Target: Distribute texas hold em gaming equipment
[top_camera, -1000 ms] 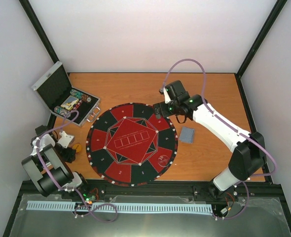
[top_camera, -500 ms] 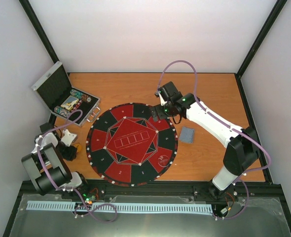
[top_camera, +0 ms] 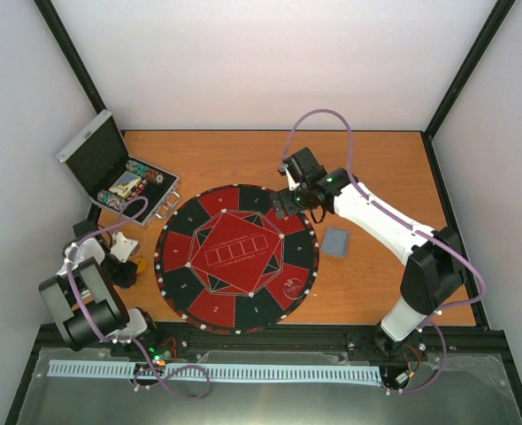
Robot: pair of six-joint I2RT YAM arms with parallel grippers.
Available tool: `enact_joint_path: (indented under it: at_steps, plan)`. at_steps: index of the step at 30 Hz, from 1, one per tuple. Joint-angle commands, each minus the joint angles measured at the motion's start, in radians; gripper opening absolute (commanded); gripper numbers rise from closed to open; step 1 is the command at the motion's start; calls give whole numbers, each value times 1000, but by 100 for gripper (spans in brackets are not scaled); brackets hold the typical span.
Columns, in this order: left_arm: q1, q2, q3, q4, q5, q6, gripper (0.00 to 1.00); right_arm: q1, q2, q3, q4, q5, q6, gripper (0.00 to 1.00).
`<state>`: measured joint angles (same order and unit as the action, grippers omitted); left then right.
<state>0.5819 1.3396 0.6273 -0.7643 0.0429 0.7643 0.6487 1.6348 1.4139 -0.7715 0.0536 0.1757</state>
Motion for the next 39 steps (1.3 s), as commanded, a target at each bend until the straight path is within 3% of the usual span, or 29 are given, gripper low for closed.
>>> enact_joint_path:
  at_steps: [1, 24, 35, 39]
  plan:
    - [-4, 19, -25, 43, -62, -8, 50, 5, -5, -22, 8, 15, -10, 100]
    - [-4, -98, 23, -132, 27, 39, 48, 5, 3, -19, 14, 8, -21, 100]
    - [-11, -92, 164, -253, 152, 59, 45, 5, -15, -29, 64, -101, 12, 100]
    - [-60, -78, 250, -294, 196, 53, 45, 11, 4, -29, 111, -169, 36, 100]
